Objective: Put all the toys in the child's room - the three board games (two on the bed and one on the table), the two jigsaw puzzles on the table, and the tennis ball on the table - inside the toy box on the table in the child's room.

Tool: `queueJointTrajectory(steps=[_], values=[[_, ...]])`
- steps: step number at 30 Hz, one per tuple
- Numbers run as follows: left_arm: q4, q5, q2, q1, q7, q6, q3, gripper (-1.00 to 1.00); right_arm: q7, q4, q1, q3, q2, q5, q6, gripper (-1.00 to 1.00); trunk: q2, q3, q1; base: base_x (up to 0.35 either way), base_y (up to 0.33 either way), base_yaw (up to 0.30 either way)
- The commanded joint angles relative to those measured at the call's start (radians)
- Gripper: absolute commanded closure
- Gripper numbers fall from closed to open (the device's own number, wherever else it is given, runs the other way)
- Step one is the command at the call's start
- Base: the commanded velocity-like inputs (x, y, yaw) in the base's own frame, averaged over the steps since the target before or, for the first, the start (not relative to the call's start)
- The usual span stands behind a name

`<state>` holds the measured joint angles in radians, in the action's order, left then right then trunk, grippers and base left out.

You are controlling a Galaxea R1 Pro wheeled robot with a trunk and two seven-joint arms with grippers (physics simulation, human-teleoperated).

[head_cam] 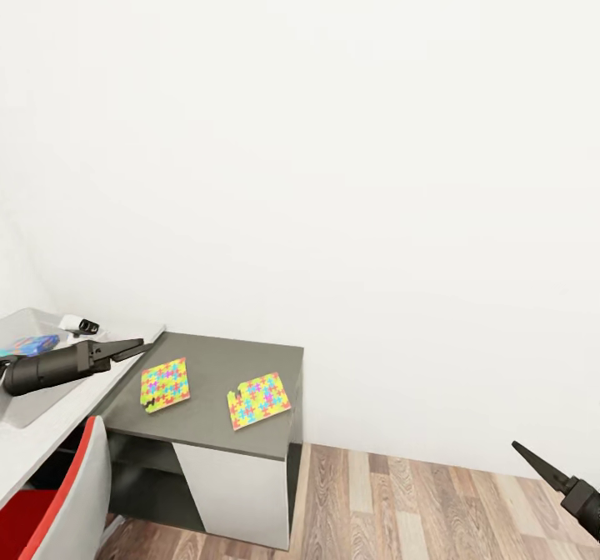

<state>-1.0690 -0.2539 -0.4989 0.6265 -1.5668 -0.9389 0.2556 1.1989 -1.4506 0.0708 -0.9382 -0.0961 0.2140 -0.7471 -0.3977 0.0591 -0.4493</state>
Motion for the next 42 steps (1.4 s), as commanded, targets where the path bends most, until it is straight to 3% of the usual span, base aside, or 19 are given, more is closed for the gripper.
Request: queueJointTrajectory(steps=[1,15,42], values=[[0.000,0.001,0.000,0.001,-0.004,-0.011,0.000,-1.00,-0.002,-0.001,0.001,0.000,0.000,0.004,-0.007,-1.00,-0.002,0.002,-0.001,0.028,-0.080,0.000],[0.000,0.001,0.001,0.001,-0.004,-0.010,0.000,-1.00,-0.015,-0.001,0.000,0.003,0.000,0.010,-0.008,-1.00,-0.002,-0.002,-0.001,0.162,0.049,-0.037],[0.000,0.002,0.000,0.001,-0.004,-0.009,0.000,-1.00,-0.016,0.004,0.000,0.005,0.000,0.010,-0.008,-1.00,-0.002,-0.036,-0.001,0.083,0.047,-0.198]])
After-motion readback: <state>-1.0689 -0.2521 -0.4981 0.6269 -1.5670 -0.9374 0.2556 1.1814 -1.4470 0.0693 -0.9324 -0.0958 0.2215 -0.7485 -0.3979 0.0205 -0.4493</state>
